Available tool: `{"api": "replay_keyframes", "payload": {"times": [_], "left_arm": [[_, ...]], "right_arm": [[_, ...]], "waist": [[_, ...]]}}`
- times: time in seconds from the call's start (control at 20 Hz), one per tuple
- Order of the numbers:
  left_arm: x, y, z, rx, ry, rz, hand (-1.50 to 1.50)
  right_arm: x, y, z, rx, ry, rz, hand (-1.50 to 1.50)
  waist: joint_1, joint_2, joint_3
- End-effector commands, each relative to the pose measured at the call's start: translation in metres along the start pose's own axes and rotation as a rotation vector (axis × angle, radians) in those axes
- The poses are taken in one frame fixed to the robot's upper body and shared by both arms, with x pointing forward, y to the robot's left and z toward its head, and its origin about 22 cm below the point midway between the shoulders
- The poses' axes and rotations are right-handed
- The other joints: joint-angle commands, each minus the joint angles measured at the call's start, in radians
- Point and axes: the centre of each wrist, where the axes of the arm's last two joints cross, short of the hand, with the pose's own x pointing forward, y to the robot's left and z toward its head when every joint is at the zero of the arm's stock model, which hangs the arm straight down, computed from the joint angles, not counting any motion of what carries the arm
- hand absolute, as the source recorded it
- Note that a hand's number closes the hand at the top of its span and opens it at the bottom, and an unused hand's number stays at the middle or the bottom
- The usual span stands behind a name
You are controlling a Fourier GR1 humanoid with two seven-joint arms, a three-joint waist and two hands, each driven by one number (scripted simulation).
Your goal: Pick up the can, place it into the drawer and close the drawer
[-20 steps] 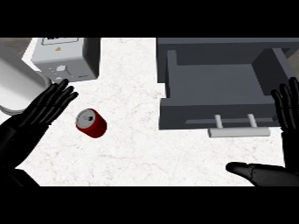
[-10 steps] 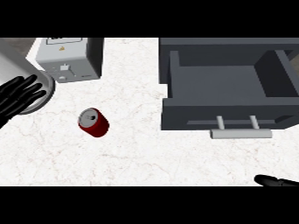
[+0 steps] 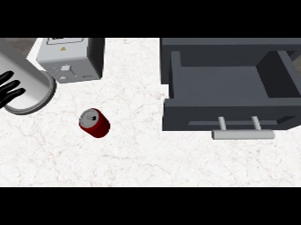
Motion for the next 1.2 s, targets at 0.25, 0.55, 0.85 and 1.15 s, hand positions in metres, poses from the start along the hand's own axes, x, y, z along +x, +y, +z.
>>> {"api": "replay_keyframes", "payload": {"times": [0.25, 0.55, 0.85, 1.15], "left_arm": [[0.000, -0.011, -0.011, 0.019, 0.077, 0.194, -1.50], [-0.027, 0.010, -0.029, 0.010, 0.106, 0.239, -1.50], [-0.023, -0.002, -0.057, 0.024, 0.128, 0.247, -1.50], [-0.052, -0.025, -0.062, 0.029, 0.167, 0.256, -1.50]], "right_arm": [[-0.004, -0.032, 0.020, 0.003, 0.002, -0.004, -1.50], [0.011, -0.028, 0.023, 0.011, -0.004, -0.002, -1.50], [0.012, -0.039, 0.031, 0.024, -0.001, -0.007, -1.50], [0.004, -0.063, 0.041, 0.007, -0.009, -0.005, -1.50]], "waist": [[0.002, -0.002, 0.001], [-0.003, 0.001, 0.000], [-0.005, 0.001, 0.000], [-0.003, 0.000, 0.000]]}}
